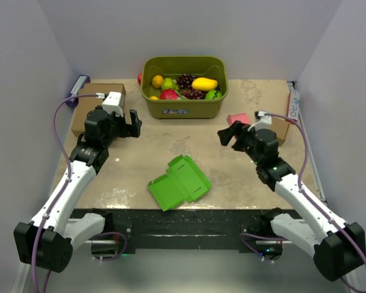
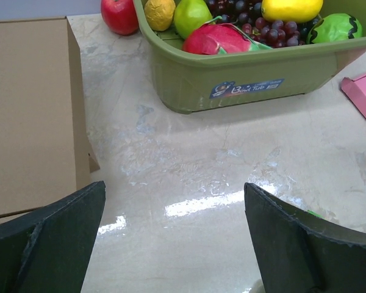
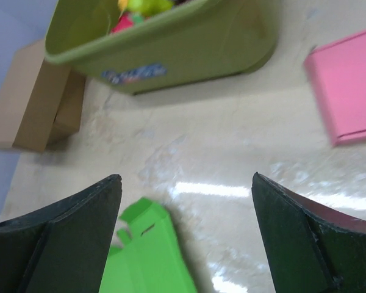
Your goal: Fold the paper box
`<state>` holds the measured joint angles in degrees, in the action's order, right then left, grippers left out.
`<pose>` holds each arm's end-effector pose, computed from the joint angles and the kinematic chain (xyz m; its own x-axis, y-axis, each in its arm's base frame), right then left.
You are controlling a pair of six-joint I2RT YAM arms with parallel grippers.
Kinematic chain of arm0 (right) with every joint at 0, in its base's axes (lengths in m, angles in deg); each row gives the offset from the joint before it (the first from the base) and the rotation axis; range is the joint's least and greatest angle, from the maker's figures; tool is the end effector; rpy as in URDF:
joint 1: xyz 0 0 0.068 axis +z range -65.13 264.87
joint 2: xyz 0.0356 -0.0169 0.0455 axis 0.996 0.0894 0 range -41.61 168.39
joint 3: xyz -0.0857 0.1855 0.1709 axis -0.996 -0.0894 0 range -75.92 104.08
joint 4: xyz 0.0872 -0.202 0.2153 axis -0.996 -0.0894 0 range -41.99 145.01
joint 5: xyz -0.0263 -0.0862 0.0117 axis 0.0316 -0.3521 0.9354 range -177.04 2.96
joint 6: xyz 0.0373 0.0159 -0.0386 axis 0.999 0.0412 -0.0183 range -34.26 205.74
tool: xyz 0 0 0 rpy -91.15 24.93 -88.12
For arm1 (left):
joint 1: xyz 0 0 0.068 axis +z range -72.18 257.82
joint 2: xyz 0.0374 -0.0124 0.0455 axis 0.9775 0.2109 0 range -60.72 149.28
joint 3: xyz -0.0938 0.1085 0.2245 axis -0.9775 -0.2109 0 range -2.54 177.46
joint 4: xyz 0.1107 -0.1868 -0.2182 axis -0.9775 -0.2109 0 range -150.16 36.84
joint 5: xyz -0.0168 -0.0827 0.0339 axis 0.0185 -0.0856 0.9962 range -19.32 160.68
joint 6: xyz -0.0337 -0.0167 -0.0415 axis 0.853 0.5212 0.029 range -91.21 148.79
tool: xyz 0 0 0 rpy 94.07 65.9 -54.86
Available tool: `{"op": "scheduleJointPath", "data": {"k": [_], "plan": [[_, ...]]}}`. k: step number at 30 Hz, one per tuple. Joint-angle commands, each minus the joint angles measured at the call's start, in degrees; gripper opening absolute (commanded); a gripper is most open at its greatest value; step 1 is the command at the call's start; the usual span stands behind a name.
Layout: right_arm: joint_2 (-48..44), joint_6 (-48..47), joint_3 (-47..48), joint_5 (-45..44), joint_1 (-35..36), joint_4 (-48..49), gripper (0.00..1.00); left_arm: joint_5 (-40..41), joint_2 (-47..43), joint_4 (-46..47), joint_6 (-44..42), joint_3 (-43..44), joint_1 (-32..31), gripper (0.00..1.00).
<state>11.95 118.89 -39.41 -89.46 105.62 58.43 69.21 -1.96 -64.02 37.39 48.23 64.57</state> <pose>0.2579 0.0961 0.2651 -0.3571 0.4489 -0.8191 -0.1436 0.8401 0.5230 0.2847 -0.0680 0.3157 -0.3489 -0.0714 -0.9345 0.2030 0.9677 -0.1498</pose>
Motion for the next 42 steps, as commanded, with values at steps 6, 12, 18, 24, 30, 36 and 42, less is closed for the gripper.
{"op": "scheduleJointPath", "data": {"k": [6,12,18,24,30,36,42], "plan": [[9.97,10.60,4.36,-3.69,14.31,-4.31,0.91,-0.78,-0.58,1.18,0.10,1.44,0.07,1.00],[10.26,17.39,1.29,-1.00,16.15,-8.68,0.91,-8.52,0.47,1.89,-0.95,1.09,-0.01,1.00],[0.06,23.71,-5.83,-5.49,19.32,-16.86,0.88,-13.28,2.41,1.53,-0.69,1.36,-0.02,0.99],[-3.19,33.73,-10.67,-5.49,22.83,-19.76,0.84,-15.58,2.59,2.50,-1.48,0.83,-0.19,0.98],[-2.59,40.41,-11.64,-4.18,28.72,-22.58,0.86,-16.54,2.41,2.77,-2.10,0.48,-0.37,0.98],[-0.57,46.74,-11.64,-8.03,35.31,-22.05,0.83,-16.63,3.02,2.77,-2.27,0.56,-0.72,0.97],[2.60,54.64,-12.95,-10.59,39.71,-20.56,0.76,-17.86,3.02,3.03,-2.36,0.39,-1.16,0.96]]}}
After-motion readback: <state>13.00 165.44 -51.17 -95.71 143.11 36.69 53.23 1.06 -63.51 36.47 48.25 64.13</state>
